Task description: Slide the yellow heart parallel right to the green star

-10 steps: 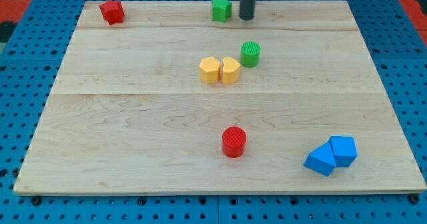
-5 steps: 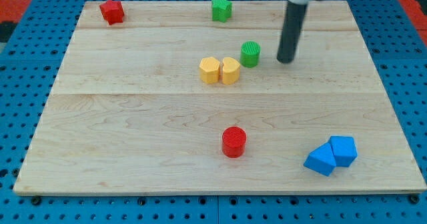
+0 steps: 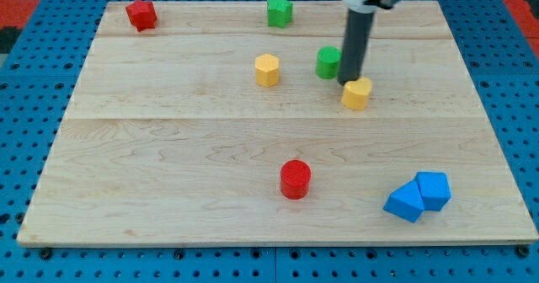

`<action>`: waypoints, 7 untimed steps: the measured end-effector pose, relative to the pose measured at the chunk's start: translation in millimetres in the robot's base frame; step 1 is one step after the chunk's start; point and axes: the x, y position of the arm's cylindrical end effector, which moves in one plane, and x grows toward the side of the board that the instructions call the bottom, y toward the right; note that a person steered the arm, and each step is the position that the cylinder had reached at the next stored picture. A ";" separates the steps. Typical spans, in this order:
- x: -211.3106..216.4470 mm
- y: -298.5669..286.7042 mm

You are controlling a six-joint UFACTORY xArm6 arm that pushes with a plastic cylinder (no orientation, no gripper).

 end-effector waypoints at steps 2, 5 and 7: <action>67.9 -15.3; 32.1 16.0; 57.2 66.2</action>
